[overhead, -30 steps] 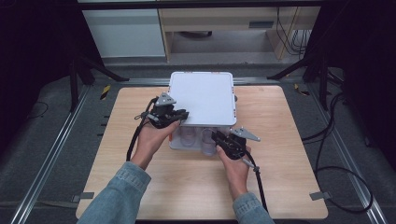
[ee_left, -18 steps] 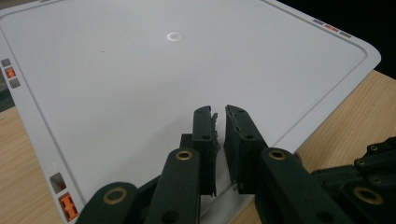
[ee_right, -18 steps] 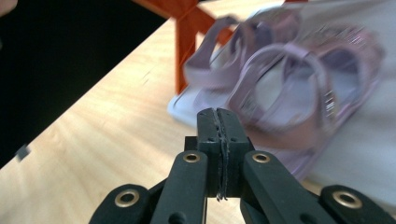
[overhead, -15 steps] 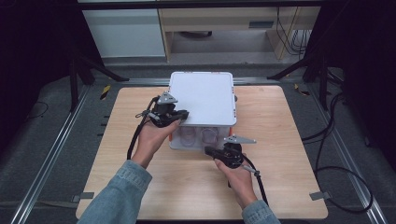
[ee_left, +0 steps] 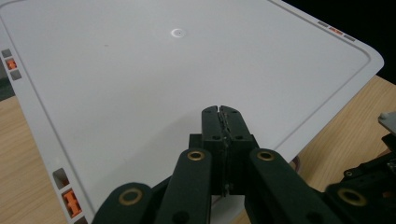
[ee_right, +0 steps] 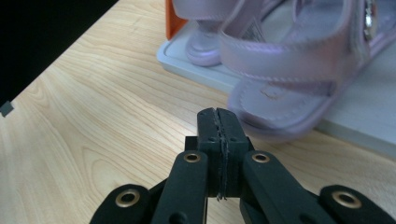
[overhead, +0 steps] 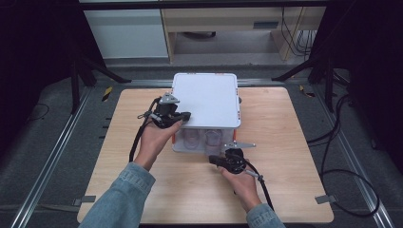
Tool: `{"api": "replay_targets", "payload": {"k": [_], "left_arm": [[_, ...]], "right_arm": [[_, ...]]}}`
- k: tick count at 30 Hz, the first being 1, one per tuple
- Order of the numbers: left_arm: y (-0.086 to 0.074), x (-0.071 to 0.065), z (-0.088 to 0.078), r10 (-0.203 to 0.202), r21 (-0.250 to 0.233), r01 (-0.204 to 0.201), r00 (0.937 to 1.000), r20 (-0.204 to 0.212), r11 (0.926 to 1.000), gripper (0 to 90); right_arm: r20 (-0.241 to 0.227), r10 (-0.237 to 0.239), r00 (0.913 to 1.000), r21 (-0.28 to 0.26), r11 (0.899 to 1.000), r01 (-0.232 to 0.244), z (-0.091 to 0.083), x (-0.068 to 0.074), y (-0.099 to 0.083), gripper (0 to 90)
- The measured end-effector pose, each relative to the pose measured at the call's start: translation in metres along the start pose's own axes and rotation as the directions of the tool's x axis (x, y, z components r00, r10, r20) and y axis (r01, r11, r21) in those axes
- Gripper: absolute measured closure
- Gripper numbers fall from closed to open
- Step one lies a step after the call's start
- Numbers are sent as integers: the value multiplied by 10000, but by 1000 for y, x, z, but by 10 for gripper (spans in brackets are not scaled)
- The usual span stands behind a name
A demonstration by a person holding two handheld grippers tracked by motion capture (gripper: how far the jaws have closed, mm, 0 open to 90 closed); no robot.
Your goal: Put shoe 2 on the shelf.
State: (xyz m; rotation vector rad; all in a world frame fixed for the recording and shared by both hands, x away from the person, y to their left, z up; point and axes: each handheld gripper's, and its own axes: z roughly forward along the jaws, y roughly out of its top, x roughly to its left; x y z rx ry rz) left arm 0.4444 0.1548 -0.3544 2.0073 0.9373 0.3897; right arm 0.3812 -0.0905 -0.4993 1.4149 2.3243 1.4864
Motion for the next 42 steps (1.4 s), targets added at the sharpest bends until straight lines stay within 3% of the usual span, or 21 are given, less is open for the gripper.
{"api": "replay_targets", "payload": {"k": [17,31,42], "left_arm": [[0,0,0,-51,-4,51,10000,22,10000,891],[0,0,0,-2,10,2,10000,-20,10000,891],[0,-1,0,-7,24,7,10000,-36,10000,891]], "right_arm": [[424,-94,9991,324,9994,80,4,-8,-5,900],[454,-133,9989,184,9998,125,4,-8,-2,900],[893,-130,9959,385,9992,96,-1,-12,-5,893]]}}
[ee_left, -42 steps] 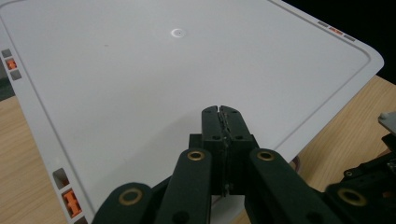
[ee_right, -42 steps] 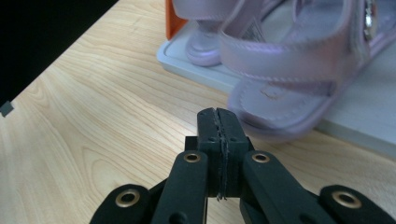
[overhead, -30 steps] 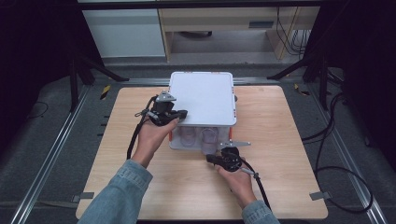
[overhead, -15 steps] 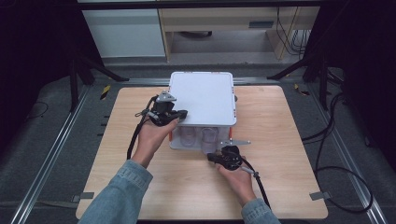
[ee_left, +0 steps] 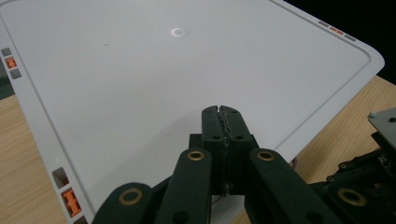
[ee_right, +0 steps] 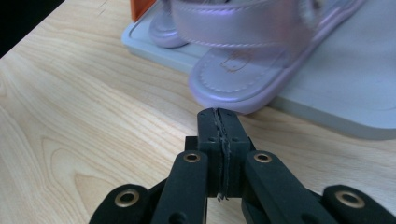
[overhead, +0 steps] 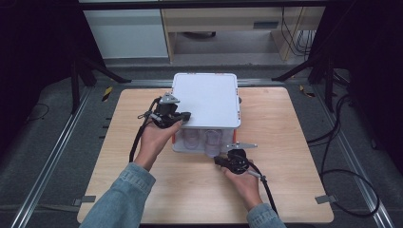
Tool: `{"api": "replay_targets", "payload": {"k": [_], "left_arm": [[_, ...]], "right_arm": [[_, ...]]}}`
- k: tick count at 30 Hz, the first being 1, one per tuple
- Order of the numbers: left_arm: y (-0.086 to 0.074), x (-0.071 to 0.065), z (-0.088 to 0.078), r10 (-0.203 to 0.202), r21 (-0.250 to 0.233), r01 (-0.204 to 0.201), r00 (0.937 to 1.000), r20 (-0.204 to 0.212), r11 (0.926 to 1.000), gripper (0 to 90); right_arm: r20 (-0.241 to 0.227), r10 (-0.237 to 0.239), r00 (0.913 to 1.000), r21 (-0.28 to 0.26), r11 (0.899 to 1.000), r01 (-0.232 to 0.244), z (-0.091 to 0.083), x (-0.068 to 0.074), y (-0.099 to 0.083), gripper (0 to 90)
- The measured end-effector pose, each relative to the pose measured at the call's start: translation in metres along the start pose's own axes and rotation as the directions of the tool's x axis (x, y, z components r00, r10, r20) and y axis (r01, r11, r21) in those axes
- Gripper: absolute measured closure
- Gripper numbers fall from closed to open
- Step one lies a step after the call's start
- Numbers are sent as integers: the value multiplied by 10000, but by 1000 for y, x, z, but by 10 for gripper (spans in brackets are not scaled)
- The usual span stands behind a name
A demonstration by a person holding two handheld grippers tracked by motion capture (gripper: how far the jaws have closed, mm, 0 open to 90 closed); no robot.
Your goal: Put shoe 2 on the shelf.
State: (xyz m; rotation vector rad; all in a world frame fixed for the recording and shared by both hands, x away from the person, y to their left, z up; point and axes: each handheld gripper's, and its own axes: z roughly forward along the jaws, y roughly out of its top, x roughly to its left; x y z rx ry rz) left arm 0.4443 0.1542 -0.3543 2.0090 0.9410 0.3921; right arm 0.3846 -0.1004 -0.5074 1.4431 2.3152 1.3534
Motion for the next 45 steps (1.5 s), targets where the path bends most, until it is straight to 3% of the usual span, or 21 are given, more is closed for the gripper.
{"api": "replay_targets", "payload": {"k": [19,31,45], "left_arm": [[0,0,1,7,-26,-7,10000,-11,10000,891],[0,0,1,-13,-25,12,10000,-18,10000,891],[-1,1,1,-65,-102,66,10000,46,9999,890]], "right_arm": [[649,-204,9977,-300,9993,223,5,-6,15,893],[433,-452,9980,58,9990,449,9,9,8,893],[642,-220,9977,20,9998,220,21,1,14,899]]}}
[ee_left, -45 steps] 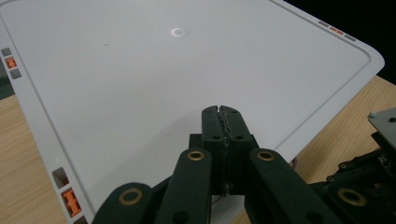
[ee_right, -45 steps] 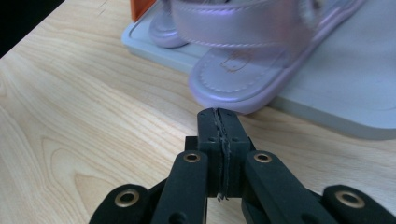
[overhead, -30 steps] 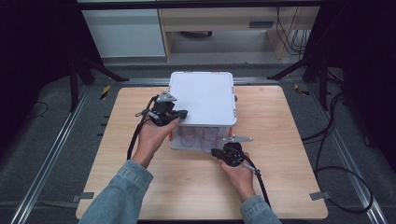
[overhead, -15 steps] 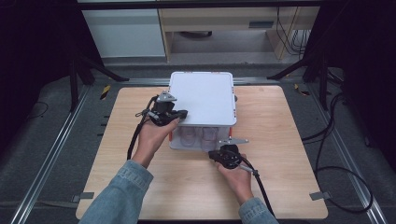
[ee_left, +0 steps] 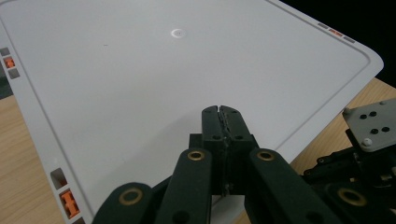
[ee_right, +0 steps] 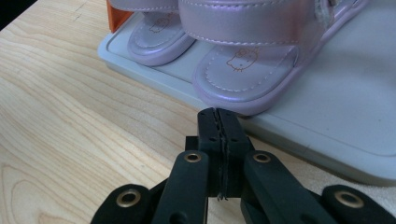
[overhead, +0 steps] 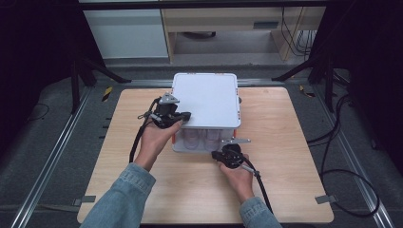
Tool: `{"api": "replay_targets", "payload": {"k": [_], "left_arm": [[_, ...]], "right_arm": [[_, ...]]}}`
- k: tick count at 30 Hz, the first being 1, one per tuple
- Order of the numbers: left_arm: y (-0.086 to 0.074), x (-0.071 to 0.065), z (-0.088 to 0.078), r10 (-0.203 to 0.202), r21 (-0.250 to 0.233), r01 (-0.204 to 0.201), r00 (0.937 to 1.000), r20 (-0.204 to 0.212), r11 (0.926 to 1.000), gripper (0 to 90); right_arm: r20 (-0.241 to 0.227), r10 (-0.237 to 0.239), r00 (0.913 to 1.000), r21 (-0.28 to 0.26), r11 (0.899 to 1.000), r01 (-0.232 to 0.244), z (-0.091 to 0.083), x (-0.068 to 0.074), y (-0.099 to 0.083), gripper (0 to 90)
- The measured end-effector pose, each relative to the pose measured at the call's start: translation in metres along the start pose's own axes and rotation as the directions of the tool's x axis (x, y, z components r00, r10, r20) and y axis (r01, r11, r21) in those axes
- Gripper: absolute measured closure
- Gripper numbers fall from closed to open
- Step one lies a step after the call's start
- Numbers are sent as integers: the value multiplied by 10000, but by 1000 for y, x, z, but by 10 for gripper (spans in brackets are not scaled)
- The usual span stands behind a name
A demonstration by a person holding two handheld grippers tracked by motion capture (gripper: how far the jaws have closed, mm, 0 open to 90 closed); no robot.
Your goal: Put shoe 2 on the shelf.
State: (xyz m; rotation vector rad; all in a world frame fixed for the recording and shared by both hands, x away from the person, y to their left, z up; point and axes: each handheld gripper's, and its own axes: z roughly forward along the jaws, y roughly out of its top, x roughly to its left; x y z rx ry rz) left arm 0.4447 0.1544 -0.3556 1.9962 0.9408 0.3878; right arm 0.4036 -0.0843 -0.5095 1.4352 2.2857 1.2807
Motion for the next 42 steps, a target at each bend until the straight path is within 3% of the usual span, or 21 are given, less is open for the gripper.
{"api": "replay_targets", "payload": {"k": [18,26,30,34,38,42], "left_arm": [[0,0,0,-6,-7,6,10000,3,10000,891],[0,0,0,10,10,-10,10000,2,10000,890],[0,0,0,0,2,0,10000,11,10000,890],[0,1,0,-7,-7,7,10000,30,10000,890],[0,0,0,5,-7,-5,10000,15,10000,890],[0,0,0,-3,5,3,10000,21,10000,890]], "right_arm": [[378,79,9993,-302,9995,-68,-8,-4,4,873],[995,52,9950,-735,9973,22,-11,-6,9,728],[1516,19,9884,-999,9949,134,-8,-7,11,630],[1870,-145,9822,-1066,9937,350,-6,-6,13,590],[2124,-197,9770,-1224,9914,466,-5,-8,16,604],[2034,-221,9789,-1256,9909,485,-4,-7,16,668]]}}
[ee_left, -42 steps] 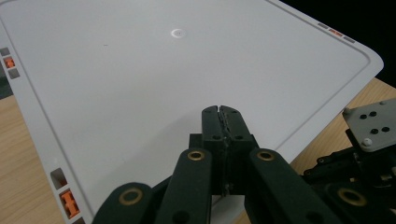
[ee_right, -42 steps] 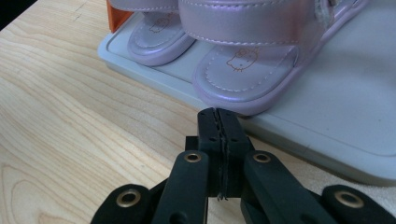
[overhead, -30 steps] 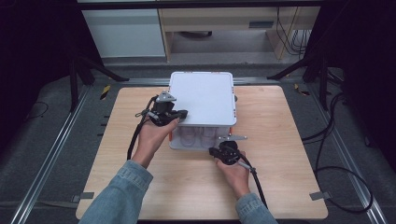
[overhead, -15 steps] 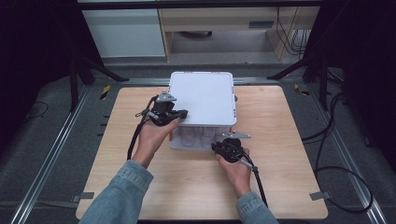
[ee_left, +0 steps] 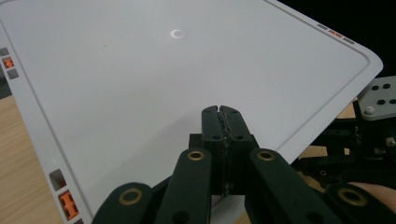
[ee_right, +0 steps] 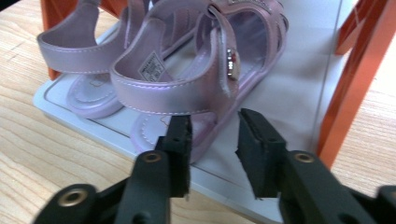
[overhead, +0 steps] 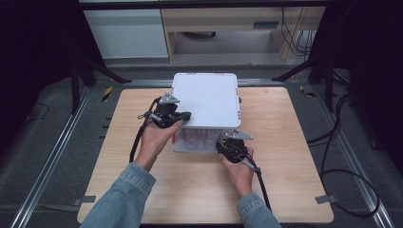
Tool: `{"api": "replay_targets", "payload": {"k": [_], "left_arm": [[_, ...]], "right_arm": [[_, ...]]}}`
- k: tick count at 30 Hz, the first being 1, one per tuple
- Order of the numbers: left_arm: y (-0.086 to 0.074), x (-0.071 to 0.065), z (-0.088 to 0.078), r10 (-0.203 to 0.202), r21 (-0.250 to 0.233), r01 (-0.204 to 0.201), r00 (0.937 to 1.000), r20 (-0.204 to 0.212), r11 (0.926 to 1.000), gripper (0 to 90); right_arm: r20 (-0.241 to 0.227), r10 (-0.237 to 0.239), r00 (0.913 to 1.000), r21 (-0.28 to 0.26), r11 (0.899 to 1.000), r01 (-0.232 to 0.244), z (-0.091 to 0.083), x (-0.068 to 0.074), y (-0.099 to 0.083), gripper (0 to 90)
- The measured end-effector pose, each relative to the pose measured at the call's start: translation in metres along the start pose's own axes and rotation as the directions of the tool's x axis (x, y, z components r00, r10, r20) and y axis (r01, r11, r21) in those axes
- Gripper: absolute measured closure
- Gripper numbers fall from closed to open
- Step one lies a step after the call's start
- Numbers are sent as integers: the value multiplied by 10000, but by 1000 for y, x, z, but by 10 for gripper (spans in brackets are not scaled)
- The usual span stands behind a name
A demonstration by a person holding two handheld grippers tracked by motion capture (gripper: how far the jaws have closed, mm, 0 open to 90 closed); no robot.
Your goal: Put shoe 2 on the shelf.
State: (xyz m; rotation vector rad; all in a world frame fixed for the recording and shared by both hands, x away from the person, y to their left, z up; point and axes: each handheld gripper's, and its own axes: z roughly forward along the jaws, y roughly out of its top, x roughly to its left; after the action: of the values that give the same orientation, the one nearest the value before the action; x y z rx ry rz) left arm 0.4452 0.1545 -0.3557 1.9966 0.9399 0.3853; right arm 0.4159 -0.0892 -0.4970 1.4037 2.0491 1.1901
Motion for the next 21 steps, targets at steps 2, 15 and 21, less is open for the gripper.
{"api": "replay_targets", "payload": {"k": [2,15,21], "left_arm": [[0,0,0,17,6,-17,10000,-14,10000,890],[0,0,1,15,-11,-15,10000,-17,10000,888],[0,0,0,-4,-42,4,10000,32,10000,878]], "right_arm": [[-45,51,10000,-7,10000,-51,1,1,0,708],[-208,249,9995,81,9997,-248,7,1,4,744],[-319,355,9989,124,9993,-351,8,-2,3,694]]}}
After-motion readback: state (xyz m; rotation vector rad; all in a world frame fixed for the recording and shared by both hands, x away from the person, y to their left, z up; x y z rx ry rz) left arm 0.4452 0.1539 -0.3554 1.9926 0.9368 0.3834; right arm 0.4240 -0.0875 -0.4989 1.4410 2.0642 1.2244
